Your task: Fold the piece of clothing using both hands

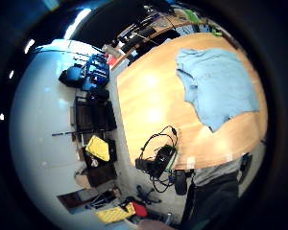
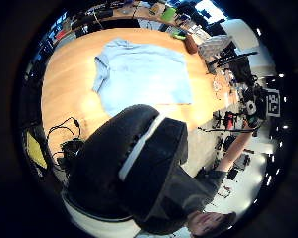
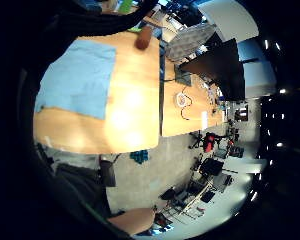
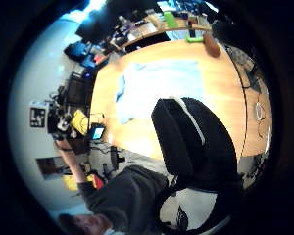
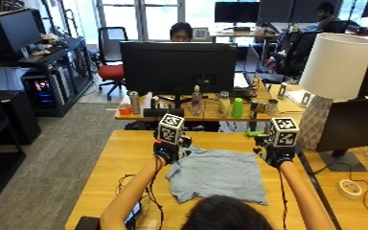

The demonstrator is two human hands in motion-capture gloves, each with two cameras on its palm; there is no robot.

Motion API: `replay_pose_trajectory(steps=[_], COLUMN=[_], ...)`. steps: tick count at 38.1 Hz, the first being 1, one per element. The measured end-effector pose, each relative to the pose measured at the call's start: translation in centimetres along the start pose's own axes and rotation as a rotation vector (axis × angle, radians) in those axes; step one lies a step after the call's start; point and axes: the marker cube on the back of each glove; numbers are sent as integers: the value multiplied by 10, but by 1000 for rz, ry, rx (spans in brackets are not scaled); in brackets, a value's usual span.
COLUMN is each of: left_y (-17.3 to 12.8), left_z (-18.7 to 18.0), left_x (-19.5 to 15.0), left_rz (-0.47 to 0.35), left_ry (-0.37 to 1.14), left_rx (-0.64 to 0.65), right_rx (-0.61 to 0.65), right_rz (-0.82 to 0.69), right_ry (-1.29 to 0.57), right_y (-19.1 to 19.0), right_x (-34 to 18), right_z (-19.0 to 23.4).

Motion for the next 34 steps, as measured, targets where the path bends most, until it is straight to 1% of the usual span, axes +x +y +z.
replay_pose_trajectory(steps=[9,14,20,25,27,30,34], left_y=[9,6,2,1,-2,-7,-10], left_z=[-5,-1,5,7,9,14,22], left_x=[12,9,3,3,3,3,5], left_rz=[16,18,6,13,15,11,14], left_ry=[-32,-1,38,74,85,89,90], left_rx=[-1,-18,-31,-56,-59,-81,-147], right_rx=[5,5,-1,-10,-26,-84,-160], right_rz=[-3,3,1,0,-2,-17,-52], right_ry=[27,36,14,-10,-30,-60,-56], right_y=[17,19,20,23,20,17,16], right_x=[2,1,-4,-8,-6,-6,-8], right_z=[-6,-12,-18,-25,-21,-14,-7])
